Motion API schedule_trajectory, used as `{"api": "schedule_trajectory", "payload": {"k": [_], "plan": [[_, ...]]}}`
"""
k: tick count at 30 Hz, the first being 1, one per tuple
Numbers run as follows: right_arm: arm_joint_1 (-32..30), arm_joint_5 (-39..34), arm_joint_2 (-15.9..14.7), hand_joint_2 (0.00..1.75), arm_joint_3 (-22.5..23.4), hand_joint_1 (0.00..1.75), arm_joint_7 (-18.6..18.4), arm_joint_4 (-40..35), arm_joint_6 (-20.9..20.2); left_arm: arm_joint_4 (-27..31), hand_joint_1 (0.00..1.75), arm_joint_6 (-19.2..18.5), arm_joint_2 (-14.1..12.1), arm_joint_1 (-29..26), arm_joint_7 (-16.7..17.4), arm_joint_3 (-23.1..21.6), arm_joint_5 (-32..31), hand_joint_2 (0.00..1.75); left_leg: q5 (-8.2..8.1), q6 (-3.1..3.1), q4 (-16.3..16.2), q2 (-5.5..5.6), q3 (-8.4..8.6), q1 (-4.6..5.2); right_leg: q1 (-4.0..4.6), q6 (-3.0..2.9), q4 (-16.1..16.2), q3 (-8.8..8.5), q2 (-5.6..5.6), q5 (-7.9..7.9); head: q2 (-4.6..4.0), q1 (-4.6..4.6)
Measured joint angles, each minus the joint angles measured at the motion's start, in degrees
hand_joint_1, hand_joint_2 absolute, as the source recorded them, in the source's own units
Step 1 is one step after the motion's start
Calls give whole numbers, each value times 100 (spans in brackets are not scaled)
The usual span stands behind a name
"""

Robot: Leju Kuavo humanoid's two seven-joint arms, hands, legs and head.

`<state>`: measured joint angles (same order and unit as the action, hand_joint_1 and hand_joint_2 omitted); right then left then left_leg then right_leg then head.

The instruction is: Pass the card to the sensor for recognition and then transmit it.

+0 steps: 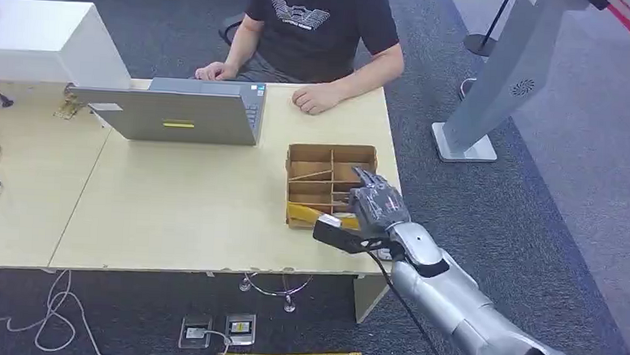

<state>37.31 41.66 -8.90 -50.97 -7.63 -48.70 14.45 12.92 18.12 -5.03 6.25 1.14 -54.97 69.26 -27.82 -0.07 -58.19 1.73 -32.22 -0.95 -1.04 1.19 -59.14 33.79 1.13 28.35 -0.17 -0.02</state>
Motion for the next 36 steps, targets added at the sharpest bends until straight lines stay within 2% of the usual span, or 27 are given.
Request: {"api": "schedule_trajectory", "payload": {"k": [2, 4, 11, 12, 13, 14, 15, 16, 21, 36], "plan": [[0, -11, 9, 175, 0, 175, 2, 24, 0, 0, 0, 0, 0, 1, 0, 0, 0, 0, 0, 0, 0, 0, 0, 0, 0, 0, 0, 0, 0, 0, 0, 0], [-1, -17, 17, 175, -2, 0, 18, 48, 24, 0, 0, 0, 0, 1, 0, 0, 0, 0, 0, 0, 0, 0, 0, 0, 0, 0, 0, 0, 0, 0, 0, 0], [0, -35, 31, 175, -2, 0, 63, 96, 151, 0, 0, -9, -4, 2, 0, 0, 0, 0, 0, 0, 0, 0, 0, 0, 0, 0, 0, 0, 0, 0, 0, -2], [0, -35, 31, 175, -2, 37, 65, 105, 159, 0, 0, -9, -4, 2, 0, 0, 0, 0, 0, 0, 0, 0, 0, 0, 0, 0, 0, 0, 0, 0, 0, 0], [0, -31, 33, 175, -2, 171, 68, 114, 166, 0, 0, -11, -4, 2, -2, 0, -2, 0, 0, 0, 0, 0, 0, 0, 0, 0, 0, 0, 0, 0, 0, -2], [0, -24, 33, 175, -2, 173, 70, 122, 175, 0, 0, -11, -9, 2, -2, 0, -4, 0, 0, 0, 0, 0, 0, 0, 0, 0, 0, 0, 0, 0, 0, 0], [0, -22, 33, 175, -4, 145, 68, 129, 177, 0, 0, -11, -13, 2, -2, 0, -4, 0, 0, 0, 0, 0, 0, 0, 0, 0, 0, 0, 0, 0, 0, 0], [0, -22, 33, 175, -4, 0, 68, 131, 179, 0, 0, -11, -15, 2, -2, 0, -4, 0, 0, 0, 0, 0, 0, 0, 0, 0, 0, 0, 0, 0, 0, 0], [0, -37, 33, 175, -4, 0, 114, 131, 297, 0, 0, -9, -17, 2, -4, 0, -2, 0, 0, 0, 0, 0, 0, 0, 0, 0, 0, 0, 0, 0, 0, 0], [2, 15, 33, 175, -15, 0, 63, 131, 321, 0, 0, -11, -17, 2, -2, 0, 15, 0, 0, 0, 0, 0, 0, 0, 0, 0, -1, 0, 0, 0, 0, 0]]}}
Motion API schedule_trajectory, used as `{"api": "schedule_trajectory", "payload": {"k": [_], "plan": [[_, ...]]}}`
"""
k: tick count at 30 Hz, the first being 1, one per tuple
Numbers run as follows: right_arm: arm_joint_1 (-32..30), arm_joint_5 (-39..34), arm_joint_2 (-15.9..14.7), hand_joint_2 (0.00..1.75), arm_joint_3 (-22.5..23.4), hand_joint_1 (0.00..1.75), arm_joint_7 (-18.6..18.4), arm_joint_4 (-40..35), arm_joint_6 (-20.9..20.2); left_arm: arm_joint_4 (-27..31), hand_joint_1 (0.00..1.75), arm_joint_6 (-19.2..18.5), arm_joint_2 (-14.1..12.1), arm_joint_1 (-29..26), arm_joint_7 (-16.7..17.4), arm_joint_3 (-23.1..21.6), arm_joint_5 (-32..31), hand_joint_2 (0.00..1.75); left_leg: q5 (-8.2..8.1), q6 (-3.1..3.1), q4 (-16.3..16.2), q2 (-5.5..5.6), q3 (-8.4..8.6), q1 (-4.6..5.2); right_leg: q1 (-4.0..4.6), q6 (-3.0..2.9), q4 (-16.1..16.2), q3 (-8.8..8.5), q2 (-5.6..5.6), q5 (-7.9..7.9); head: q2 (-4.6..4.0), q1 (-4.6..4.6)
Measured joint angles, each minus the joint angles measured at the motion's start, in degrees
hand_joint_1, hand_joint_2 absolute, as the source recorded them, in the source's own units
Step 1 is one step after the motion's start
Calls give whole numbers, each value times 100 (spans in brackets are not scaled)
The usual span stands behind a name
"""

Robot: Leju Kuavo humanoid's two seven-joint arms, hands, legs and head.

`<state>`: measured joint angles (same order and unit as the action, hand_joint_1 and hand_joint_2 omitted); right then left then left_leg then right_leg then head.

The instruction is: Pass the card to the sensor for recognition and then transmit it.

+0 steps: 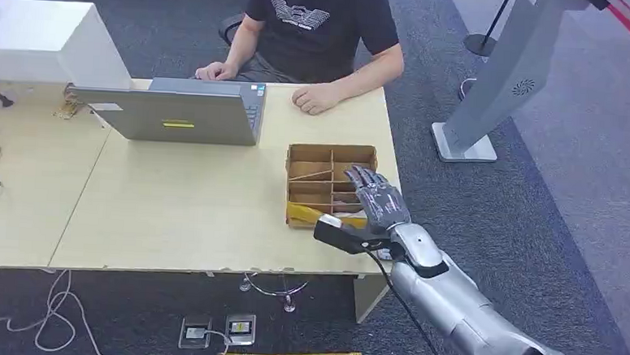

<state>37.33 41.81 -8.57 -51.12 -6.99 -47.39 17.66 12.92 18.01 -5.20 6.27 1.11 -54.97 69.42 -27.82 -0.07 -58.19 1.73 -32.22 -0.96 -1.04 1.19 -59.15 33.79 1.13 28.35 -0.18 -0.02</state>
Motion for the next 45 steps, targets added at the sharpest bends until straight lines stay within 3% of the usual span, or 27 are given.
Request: {"api": "schedule_trajectory", "payload": {"k": [21, 22, 45], "plan": [[20, 28, 13, 175, -63, 3, -66, 103, 15, 0, 0, 2, -2, 1, -2, 0, 4, 0, 0, 0, 0, 0, 0, 0, 0, 0, 0, 0, 0, 0, 0, 0], [21, 24, 15, 175, -63, 175, -66, 112, 15, 0, 0, 2, -2, 1, -2, 0, 4, 0, 0, 0, 0, 0, 0, 0, 0, 0, 0, 0, 0, 0, 0, 0], [102, -15, 48, 175, -63, 175, -87, 190, 28, 0, 0, 7, -2, 2, -2, -37, 4, 0, 0, 0, 0, 1, 0, 0, 0, 0, 1, -1, 0, 0, 0, 2]]}}
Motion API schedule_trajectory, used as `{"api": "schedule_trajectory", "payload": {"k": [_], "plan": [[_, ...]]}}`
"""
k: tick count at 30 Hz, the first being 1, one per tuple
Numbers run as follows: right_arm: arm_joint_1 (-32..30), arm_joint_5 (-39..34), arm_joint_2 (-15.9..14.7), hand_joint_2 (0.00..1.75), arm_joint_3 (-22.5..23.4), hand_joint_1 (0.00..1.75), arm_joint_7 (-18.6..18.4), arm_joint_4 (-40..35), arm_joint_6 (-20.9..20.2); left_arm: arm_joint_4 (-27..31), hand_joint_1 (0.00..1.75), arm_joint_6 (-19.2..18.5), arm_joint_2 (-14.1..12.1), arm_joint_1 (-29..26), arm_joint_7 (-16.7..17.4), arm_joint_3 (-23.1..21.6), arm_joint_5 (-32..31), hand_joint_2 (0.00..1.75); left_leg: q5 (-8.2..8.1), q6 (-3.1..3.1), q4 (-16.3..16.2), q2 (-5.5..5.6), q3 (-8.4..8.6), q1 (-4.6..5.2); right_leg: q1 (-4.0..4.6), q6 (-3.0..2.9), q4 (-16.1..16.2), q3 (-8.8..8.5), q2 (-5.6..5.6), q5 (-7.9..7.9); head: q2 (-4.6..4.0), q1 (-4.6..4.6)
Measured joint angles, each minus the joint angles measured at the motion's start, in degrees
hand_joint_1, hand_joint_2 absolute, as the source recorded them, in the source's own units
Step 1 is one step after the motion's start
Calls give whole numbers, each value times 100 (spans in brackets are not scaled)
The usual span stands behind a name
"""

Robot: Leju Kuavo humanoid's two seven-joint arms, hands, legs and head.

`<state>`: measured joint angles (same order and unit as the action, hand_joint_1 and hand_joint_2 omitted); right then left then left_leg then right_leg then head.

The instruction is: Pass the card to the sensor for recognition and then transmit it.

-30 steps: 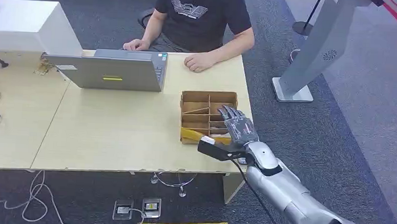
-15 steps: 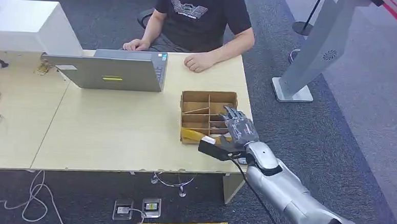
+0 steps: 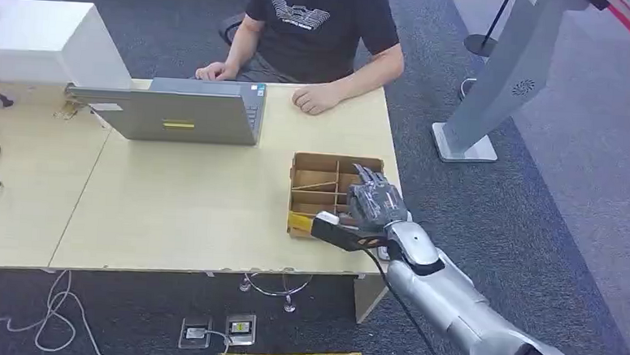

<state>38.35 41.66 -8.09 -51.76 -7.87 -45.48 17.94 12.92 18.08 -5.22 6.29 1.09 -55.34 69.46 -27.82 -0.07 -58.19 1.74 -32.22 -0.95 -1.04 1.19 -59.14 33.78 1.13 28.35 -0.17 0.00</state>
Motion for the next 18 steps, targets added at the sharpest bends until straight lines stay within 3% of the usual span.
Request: {"api": "schedule_trajectory", "payload": {"k": [18], "plan": [[28, 52, -2, 175, 2, 175, 57, -20, 273, 0, 0, -4, -13, 0, -7, -2, -4, 0, 0, 0, 0, 0, 0, 0, 0, 0, 0, 0, 0, 0, 0, -2]]}}
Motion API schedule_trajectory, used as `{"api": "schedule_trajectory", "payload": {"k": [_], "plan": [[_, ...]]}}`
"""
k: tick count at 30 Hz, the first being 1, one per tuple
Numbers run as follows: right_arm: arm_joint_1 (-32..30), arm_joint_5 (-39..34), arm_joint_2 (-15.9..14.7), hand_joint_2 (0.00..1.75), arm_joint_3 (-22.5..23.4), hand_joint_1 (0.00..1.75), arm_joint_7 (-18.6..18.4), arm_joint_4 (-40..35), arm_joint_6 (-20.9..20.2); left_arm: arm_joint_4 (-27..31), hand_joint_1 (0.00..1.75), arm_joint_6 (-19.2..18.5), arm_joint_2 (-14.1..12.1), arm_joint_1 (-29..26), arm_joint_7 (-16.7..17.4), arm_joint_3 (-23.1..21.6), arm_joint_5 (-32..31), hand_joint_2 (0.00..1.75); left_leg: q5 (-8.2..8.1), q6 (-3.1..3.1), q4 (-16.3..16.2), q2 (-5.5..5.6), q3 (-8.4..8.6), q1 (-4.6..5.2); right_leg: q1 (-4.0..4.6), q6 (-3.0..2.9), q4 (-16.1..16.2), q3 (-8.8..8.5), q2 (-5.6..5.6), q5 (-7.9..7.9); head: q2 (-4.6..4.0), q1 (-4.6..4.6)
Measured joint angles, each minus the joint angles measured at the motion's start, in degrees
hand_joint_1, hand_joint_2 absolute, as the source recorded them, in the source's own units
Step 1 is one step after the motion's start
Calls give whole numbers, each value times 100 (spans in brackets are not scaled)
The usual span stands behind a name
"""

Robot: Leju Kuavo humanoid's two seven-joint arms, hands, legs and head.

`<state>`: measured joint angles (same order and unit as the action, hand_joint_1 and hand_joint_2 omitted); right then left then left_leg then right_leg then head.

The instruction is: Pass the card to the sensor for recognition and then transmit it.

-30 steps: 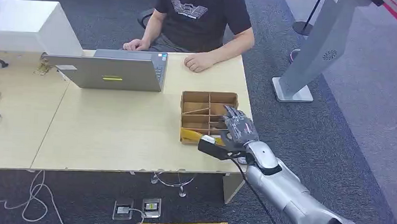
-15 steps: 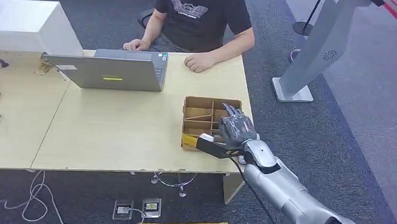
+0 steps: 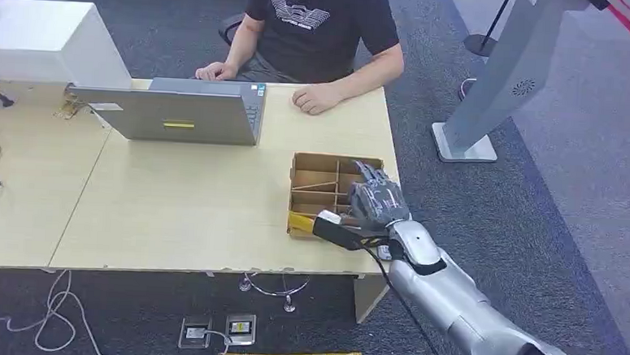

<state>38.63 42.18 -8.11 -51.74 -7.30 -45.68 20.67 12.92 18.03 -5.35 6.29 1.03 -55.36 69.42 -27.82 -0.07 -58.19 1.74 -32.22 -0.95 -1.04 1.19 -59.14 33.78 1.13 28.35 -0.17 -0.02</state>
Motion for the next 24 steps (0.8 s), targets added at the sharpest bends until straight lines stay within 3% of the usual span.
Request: {"api": "schedule_trajectory", "payload": {"k": [4, 20, 21, 22, 23, 24], "plan": [[62, 105, -13, 175, 24, 175, -70, -147, 195, 0, 0, 0, 0, -1, -4, 0, 2, 0, 0, 0, 0, -1, 2, 0, 0, 0, 0, 0, 0, 0, 0, 0], [211, 411, -120, 175, 192, 175, -221, -1331, 197, 0, 0, 7, 2, -1, -33, 0, 48, 0, 0, 0, 0, -2, 2, 0, 0, 0, 0, 1, 1, 0, 0, 0], [211, 413, -120, 175, 192, 147, -221, -1353, 197, 0, 0, 9, 2, -1, -33, 0, 50, 0, 0, 0, 0, -2, 2, 0, 0, 0, 0, 1, 1, 0, 0, 0], [211, 413, -120, 175, 192, 147, -221, -1377, 197, 0, 0, 9, 2, -1, -33, 0, 50, 0, 0, 0, 0, -2, 2, 0, 0, 0, 0, 1, 1, 0, 0, 0], [212, 413, -120, 175, 192, 0, -221, -1388, 193, 0, 0, 11, 2, -1, -33, 0, 50, 0, 0, 0, 0, -2, 3, 0, 0, 0, 0, 1, 1, 0, 0, 0], [210, 411, -120, 175, 192, 0, -221, -1401, 177, 0, 0, 13, 2, -1, -33, 0, 50, 0, 0, 0, 0, -2, 2, 0, 0, 0, 0, 1, 1, 0, 0, 0]]}}
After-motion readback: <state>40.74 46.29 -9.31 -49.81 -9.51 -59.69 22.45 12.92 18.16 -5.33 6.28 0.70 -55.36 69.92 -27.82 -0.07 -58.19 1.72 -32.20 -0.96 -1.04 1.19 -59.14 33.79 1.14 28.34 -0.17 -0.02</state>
